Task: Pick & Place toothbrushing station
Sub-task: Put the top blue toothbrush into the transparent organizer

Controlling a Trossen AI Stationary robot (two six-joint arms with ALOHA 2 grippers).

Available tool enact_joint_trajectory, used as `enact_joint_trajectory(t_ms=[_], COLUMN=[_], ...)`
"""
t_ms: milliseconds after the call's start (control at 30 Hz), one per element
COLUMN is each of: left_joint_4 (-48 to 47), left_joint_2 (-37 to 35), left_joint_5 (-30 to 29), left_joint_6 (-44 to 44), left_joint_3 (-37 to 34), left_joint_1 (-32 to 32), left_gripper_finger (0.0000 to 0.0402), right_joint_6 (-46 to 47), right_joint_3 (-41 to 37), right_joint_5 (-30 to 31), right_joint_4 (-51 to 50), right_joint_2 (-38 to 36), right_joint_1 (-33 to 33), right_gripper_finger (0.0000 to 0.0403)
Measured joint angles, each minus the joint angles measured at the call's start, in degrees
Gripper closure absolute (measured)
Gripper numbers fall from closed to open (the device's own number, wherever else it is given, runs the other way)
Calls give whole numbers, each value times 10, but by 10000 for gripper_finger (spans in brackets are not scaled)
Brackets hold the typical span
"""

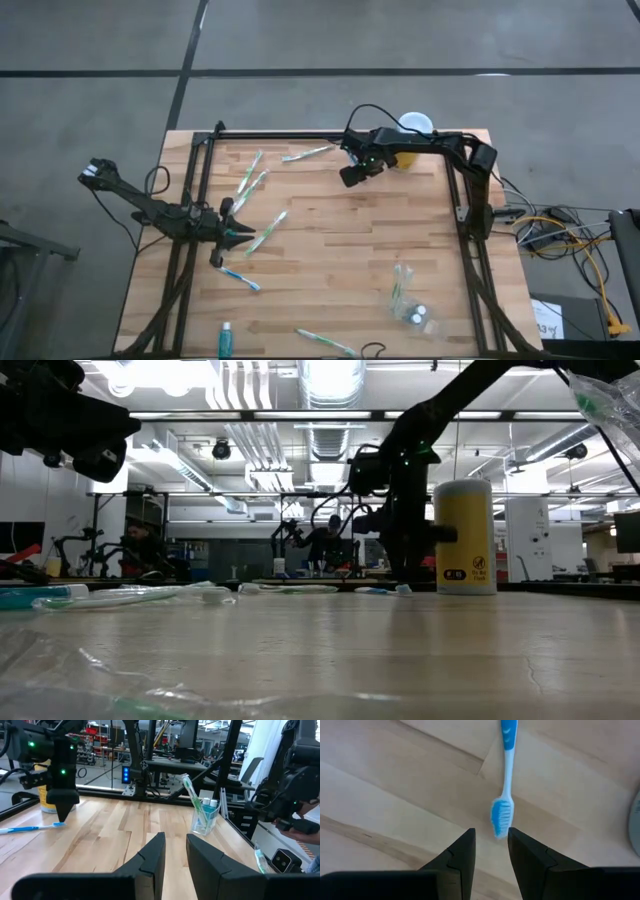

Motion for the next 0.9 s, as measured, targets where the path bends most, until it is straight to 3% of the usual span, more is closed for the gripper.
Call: enact_joint_trajectory(t_ms=[633, 900], left_joint_4=[0, 0], left_joint_2=[0, 0], left_joint_5=[0, 0], left_joint_6=[0, 0], left_joint_3=[0, 0], left_joint_1=[0, 0], left_gripper_finger=[319, 319], right_joint_6=[-22, -26], right_joint_3=[0, -3], right_joint_5=[3, -2], right_joint_4=[16, 7], right_joint_2=[28, 28], right_joint_1=[-23, -22], right_gripper_finger=[292, 311])
